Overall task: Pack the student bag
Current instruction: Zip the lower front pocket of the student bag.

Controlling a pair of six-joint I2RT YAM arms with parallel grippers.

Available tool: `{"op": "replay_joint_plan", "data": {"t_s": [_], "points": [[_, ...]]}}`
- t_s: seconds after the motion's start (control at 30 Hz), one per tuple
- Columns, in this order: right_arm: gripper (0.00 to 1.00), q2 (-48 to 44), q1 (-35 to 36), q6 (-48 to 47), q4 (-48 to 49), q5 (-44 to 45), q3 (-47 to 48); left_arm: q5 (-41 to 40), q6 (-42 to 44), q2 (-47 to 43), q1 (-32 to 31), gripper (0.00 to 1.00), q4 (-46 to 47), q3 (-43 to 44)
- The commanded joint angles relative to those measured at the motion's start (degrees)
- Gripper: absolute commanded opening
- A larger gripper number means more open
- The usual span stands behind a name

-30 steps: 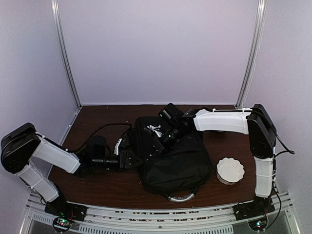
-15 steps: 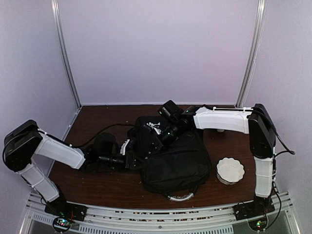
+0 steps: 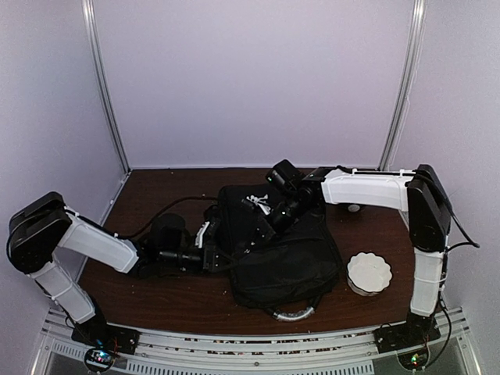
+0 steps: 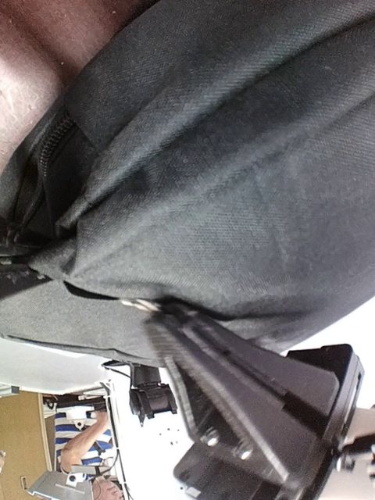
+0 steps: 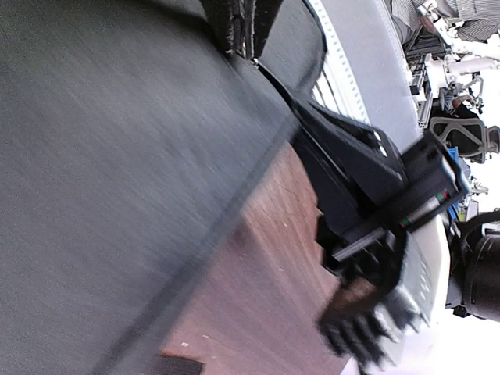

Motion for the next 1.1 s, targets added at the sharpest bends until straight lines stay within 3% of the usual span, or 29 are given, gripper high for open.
{"op": "replay_joint_plan", "data": {"t_s": [0.0,0.3,1.07], "points": [[0.00,-3.89,-6.00,-4.75,-6.03,5.66,-3.05,-0.84,-0.87,0.10,0.48,0.00,4.45,-2.64],[0.00,-6.58,-12.31,-10.11,-11.04,7.90,-6.76,-1.84,-0.99,0.41,1.01,0.00,4.98,-4.34],[0.00,-13.83,-24.20,-12.96,-10.78,12.16,-15.30,-1.97,1.81,-0.43,1.68,0.00,-0.38,-4.48]]}}
